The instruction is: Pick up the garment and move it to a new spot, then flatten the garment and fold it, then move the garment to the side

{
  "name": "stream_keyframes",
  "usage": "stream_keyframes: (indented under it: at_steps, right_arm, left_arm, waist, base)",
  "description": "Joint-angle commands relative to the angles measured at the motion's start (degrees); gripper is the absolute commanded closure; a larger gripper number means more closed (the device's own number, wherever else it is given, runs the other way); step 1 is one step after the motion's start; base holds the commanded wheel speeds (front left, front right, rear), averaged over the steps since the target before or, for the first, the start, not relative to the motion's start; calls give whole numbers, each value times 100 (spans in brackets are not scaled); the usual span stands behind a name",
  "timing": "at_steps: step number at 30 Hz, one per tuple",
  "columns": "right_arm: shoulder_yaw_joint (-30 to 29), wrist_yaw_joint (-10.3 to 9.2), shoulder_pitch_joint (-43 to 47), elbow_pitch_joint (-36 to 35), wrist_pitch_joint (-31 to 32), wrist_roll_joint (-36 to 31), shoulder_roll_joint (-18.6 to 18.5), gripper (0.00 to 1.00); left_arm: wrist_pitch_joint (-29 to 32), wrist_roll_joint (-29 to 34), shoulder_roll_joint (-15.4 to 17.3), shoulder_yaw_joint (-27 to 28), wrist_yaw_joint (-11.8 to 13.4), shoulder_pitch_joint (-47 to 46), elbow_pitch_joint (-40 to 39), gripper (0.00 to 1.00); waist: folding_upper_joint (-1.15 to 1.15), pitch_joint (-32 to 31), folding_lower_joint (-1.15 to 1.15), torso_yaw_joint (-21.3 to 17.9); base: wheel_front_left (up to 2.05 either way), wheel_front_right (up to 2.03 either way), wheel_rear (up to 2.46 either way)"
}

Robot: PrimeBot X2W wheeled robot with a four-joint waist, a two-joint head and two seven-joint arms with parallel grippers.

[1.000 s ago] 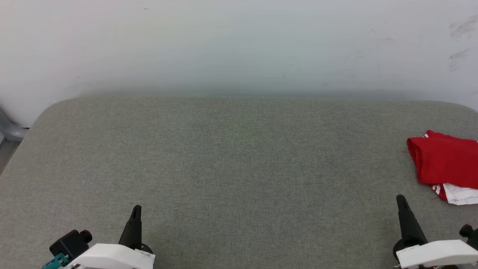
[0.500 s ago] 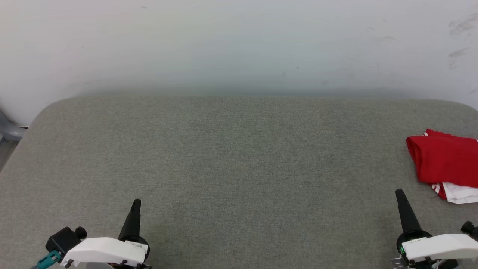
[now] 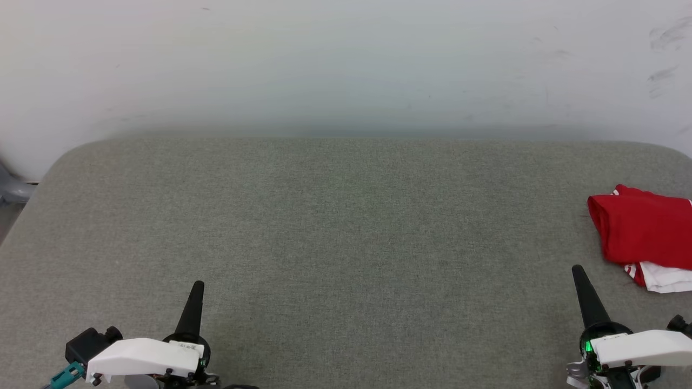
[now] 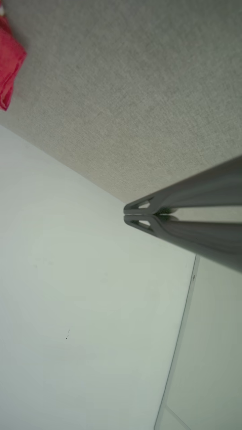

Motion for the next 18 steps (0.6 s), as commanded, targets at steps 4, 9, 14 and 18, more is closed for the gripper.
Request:
stream_keyframes:
  at_steps: [4,9,14,18]
  right_arm:
    - [-25,-2,-164,4,68,307,19,100]
    - [-34,-2,-218,27,138,576,22,100]
    - [-42,-2,-258,55,201,831,25,100]
    - [-50,-2,-290,74,250,1026,27,100]
  left_arm:
    - [69,-303,-7,75,-83,-164,10,100]
    - [143,-582,-25,116,-123,-200,42,100]
    - [206,-838,-42,160,-161,-253,71,100]
    - [261,-1037,-57,198,-199,-294,97,100]
  waist:
    - [0,8,0,-5]
    - [0,17,0,-12]
    - [0,27,0,-19]
    - [0,34,0,-24]
  base:
    - [0,0,0]
    - [0,0,0]
    - [0,0,0]
    - [0,0,0]
